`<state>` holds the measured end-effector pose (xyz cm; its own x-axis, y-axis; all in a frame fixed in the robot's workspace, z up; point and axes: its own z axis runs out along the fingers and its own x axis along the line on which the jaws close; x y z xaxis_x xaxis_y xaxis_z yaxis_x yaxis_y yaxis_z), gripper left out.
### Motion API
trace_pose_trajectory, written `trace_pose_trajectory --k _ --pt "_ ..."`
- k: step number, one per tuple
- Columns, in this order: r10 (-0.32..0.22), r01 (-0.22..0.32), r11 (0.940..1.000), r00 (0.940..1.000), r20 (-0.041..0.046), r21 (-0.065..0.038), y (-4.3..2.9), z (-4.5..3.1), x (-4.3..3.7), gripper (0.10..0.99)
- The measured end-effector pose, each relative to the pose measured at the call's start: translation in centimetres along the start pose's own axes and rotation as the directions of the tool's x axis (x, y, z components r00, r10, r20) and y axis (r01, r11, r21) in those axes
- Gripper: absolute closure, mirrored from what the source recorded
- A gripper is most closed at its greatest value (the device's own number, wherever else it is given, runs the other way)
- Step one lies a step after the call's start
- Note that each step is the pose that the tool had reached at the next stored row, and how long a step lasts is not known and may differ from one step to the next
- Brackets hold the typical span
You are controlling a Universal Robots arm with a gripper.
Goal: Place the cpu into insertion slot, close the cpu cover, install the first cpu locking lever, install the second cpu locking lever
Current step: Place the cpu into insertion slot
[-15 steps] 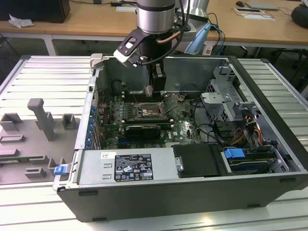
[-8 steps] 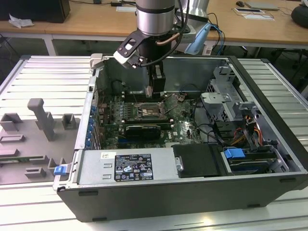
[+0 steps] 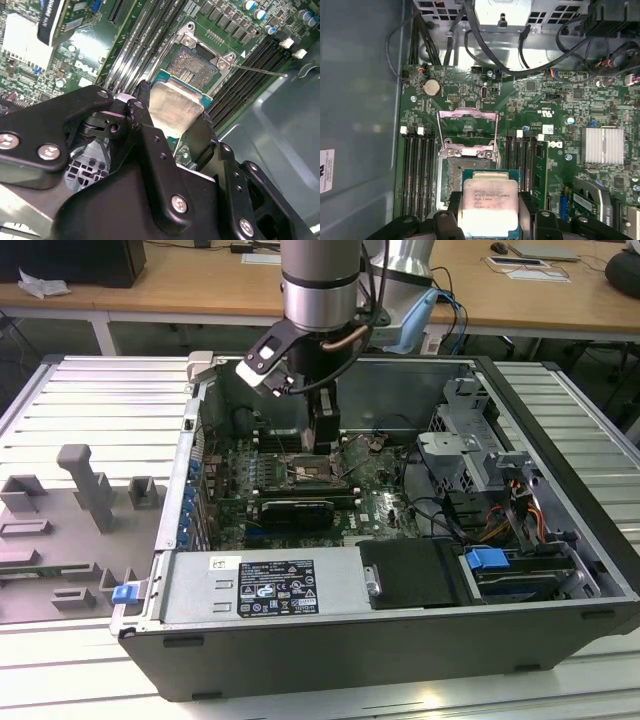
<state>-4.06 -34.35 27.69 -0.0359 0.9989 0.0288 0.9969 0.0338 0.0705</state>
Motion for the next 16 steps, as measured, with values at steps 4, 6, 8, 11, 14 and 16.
trace_pose_trajectory --k 4,6,8,11,14,16 --pt "0.0 0.0 1.0 1.0 -0.0001 0.0 -0.13 1.25 0.12 0.553" --pt "0.0 0.0 1.0 1.0 0.0 0.0 -0.2 1.76 0.12 0.553" --pt "0.0 0.0 1.0 1.0 0.0 0.0 -0.23 1.97 0.11 0.553" --pt "0.0 0.0 1.0 1.0 0.0002 0.0 -0.24 2.05 0.11 0.553" --pt "0.0 0.0 1.0 1.0 0.0 0.0 -0.27 2.14 0.11 0.553" --pt "0.0 0.0 1.0 1.0 0.0 0.0 -0.29 2.22 0.11 0.553"
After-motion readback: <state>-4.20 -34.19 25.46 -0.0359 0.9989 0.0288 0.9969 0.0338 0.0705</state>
